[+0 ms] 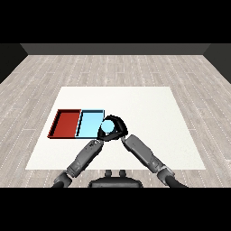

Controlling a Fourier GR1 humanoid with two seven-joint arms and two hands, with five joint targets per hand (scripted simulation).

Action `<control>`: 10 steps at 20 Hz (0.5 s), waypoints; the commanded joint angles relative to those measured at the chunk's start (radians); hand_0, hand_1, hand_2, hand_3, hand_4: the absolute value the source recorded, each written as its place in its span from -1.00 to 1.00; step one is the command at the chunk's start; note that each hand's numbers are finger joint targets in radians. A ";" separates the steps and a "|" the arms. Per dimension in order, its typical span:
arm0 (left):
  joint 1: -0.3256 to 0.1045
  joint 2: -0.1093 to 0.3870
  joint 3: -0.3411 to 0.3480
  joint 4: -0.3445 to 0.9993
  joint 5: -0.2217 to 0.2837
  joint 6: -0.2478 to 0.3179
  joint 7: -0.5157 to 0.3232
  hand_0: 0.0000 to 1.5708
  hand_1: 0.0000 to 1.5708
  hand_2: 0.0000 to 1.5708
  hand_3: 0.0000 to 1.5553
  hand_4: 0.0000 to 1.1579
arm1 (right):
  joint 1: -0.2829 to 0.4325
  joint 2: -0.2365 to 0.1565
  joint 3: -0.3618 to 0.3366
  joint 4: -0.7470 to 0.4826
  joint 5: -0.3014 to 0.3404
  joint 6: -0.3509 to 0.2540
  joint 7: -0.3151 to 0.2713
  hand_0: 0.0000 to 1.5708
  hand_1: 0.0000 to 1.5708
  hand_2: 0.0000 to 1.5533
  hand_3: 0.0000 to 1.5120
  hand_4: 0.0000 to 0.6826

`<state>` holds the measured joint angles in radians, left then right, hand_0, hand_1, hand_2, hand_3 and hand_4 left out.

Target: Pick the blue can and put it in the blue box

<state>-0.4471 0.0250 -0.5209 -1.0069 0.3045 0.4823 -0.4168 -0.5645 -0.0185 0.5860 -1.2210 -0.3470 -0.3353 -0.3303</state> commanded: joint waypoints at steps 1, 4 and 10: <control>-0.024 -0.013 0.052 0.009 0.004 -0.019 0.059 1.00 1.00 0.97 0.89 0.13 | 0.017 0.018 -0.014 -0.026 -0.072 0.039 -0.009 0.59 0.59 0.67 0.61 -0.20; -0.025 -0.024 0.027 0.046 0.036 -0.029 0.000 1.00 1.00 0.93 0.86 0.90 | 0.021 0.018 -0.037 -0.027 -0.017 0.029 0.043 -1.00 -1.00 -1.00 -1.00 -1.00; -0.016 -0.025 -0.006 0.031 0.048 -0.001 0.003 1.00 1.00 0.93 0.87 0.94 | -0.031 0.018 -0.025 0.023 -0.057 0.021 0.004 -1.00 -1.00 -1.00 -1.00 -1.00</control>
<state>-0.4628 0.0070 -0.5066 -0.9504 0.3511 0.4515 -0.4388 -0.5657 -0.0057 0.5450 -1.2120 -0.3766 -0.3013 -0.3140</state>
